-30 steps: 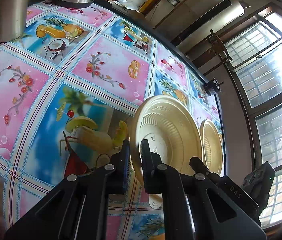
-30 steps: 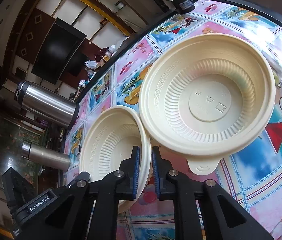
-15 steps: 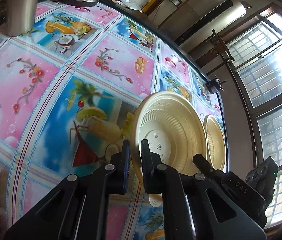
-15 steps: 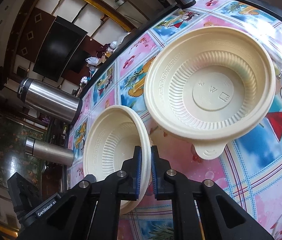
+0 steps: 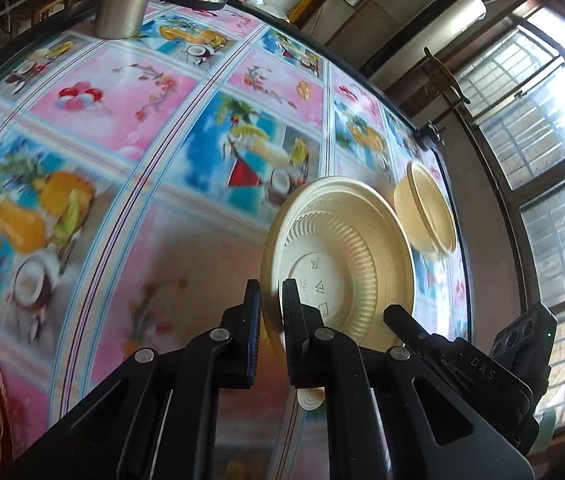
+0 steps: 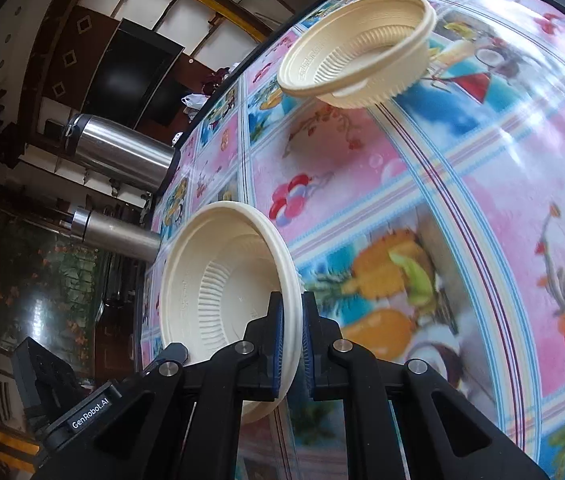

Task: Organize plates and bowls
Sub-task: 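Lift the beige bowl with both grippers and carry it to the red plate stack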

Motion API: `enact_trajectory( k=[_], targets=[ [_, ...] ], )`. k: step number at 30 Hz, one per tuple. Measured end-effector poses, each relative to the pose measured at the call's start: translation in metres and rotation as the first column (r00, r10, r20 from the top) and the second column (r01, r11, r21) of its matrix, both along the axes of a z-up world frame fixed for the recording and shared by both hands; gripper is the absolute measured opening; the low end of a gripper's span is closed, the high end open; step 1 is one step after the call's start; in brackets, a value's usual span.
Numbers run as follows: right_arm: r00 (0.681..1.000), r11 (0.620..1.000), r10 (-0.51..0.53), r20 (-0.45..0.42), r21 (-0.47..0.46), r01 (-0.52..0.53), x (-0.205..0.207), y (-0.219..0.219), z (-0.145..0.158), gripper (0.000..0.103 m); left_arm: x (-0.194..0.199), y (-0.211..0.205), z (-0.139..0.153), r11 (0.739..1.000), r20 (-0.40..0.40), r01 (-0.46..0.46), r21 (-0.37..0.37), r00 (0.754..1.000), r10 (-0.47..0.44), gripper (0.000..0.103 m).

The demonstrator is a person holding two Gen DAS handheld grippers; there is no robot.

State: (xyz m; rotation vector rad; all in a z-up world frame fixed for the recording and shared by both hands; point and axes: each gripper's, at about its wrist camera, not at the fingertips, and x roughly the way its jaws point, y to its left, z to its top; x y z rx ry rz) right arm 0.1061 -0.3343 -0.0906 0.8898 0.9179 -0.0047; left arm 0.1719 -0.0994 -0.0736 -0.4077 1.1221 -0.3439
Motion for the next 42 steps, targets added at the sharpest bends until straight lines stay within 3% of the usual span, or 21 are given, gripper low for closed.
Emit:
enact_trajectory(
  k=[9,15,29,42],
  targets=[
    [0.999,0.999,0.032,-0.006,-0.022,-0.032,-0.068,0.012,0.004,0.009,-0.066,0.003,0.003,0.996,0.006,0.062,0.064,0.998,-0.063,0.008],
    [0.998,0.997,0.056,0.004,-0.055,-0.056,-0.101,0.022,0.013,0.009,-0.101,0.001,0.015,0.986,0.092,0.078,0.147,0.991,-0.092,0.009],
    [0.995,0.993,0.099,0.031,-0.066,-0.096,-0.130,0.054,0.022,0.009,-0.144,0.021,0.027,0.972,0.219,0.034,0.233,0.972,-0.086,0.010],
    [0.983,0.984,0.148,0.105,-0.110,-0.137,-0.139,0.094,0.063,0.009,-0.170,0.052,0.064,0.967,0.378,-0.042,0.251,0.924,-0.058,0.010]
  ],
)
